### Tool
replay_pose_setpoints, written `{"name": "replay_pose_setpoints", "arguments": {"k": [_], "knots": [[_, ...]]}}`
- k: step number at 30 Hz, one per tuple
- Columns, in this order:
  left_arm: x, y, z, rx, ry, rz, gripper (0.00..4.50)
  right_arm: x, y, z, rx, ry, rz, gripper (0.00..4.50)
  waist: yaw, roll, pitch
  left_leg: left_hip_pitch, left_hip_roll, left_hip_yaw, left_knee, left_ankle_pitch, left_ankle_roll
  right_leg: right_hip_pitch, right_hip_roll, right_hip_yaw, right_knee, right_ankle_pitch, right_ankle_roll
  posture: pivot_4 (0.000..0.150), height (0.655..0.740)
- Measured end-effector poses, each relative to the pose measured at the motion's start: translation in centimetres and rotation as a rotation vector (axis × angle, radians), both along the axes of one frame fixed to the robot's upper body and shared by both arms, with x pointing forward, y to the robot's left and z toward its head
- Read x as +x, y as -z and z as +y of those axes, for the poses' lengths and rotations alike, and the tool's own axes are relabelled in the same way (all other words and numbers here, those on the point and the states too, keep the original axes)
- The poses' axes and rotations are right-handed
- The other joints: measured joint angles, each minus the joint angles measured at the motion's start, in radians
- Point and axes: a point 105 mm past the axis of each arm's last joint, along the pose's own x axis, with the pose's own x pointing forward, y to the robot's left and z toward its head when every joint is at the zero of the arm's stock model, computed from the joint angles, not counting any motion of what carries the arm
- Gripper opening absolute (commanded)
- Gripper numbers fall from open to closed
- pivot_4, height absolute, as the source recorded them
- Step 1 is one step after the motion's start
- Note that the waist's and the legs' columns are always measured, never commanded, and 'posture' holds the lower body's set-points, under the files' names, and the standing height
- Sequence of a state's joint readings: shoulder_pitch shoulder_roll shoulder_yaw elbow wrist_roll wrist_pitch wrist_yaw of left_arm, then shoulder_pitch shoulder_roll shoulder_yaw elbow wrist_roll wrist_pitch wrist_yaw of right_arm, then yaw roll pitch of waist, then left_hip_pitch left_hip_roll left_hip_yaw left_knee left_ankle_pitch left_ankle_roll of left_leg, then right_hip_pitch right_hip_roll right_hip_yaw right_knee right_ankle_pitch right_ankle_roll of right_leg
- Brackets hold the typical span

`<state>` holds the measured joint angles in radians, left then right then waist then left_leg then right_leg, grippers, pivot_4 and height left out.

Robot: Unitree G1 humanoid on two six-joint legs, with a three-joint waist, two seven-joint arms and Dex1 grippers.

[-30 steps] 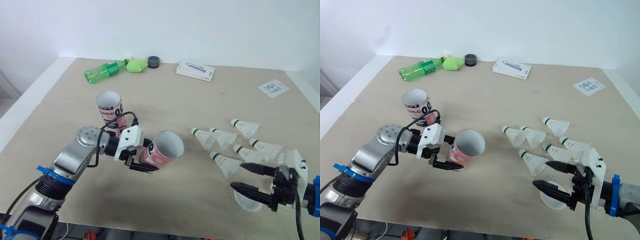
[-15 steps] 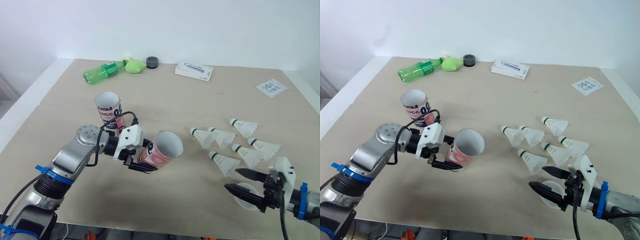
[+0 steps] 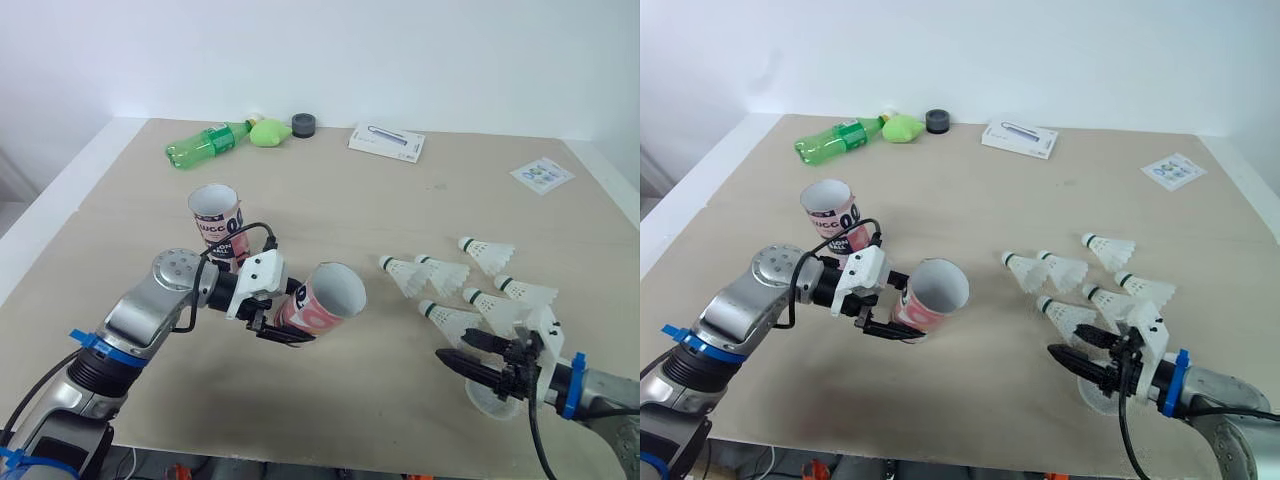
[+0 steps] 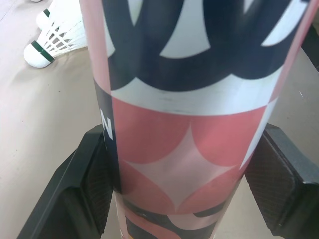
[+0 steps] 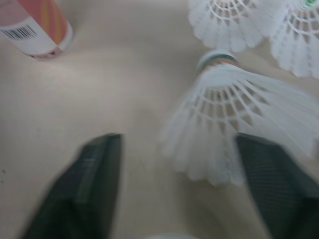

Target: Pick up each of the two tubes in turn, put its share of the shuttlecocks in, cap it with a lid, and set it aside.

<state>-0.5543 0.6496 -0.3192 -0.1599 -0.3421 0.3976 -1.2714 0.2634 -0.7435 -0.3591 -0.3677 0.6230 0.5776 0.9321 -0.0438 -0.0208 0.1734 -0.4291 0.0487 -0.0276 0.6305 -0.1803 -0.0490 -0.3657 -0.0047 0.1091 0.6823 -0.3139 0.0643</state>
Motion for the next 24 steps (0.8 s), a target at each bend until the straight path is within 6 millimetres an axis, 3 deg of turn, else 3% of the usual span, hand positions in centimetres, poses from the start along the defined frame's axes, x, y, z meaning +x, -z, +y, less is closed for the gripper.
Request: {"name": "replay_pose_setpoints", "arguments": {"k": [5,7,16,22,24], "knots": [[0.0,-0.1,-0.1,0.009,-0.004,-0.002,3.26,0.6,-0.2,0.4,0.008,-0.005,-0.023,0.51,-0.001,0.000,0.000,0.000,0.000,0.000,0.000,0.000,0.000,0.000,0.000,0.000,0.000,0.000,0.000,0.150,0.7294],[0.0,-0.1,-0.1,0.011,-0.007,0.000,3.26,0.8,-0.3,0.6,0.011,-0.008,-0.031,0.05,-0.001,0.000,0.000,0.000,0.000,0.000,0.000,0.000,0.000,0.000,0.000,0.000,0.000,0.001,0.000,0.150,0.7294],[-0.1,-0.1,-0.3,0.014,-0.018,0.005,3.26,0.0,0.0,0.6,0.046,-0.027,-0.008,0.01,0.000,0.000,0.000,0.000,0.000,0.000,0.000,0.000,0.000,0.000,0.000,0.000,0.000,0.000,0.000,0.150,0.7294],[0.1,-0.2,-0.3,0.023,-0.019,0.009,3.26,-1.4,-2.0,0.9,0.063,-0.077,-0.028,0.01,0.000,0.001,0.000,0.001,0.000,0.000,0.000,0.000,0.000,0.001,0.000,0.000,0.000,0.000,0.001,0.150,0.7294],[0.2,-0.2,-0.4,0.030,-0.019,0.009,3.26,-1.6,-3.7,1.1,0.064,-0.104,-0.080,0.01,-0.001,0.001,-0.001,0.001,0.000,0.000,0.001,0.001,0.001,0.001,0.000,0.000,0.000,0.001,0.001,0.150,0.7294]]}}
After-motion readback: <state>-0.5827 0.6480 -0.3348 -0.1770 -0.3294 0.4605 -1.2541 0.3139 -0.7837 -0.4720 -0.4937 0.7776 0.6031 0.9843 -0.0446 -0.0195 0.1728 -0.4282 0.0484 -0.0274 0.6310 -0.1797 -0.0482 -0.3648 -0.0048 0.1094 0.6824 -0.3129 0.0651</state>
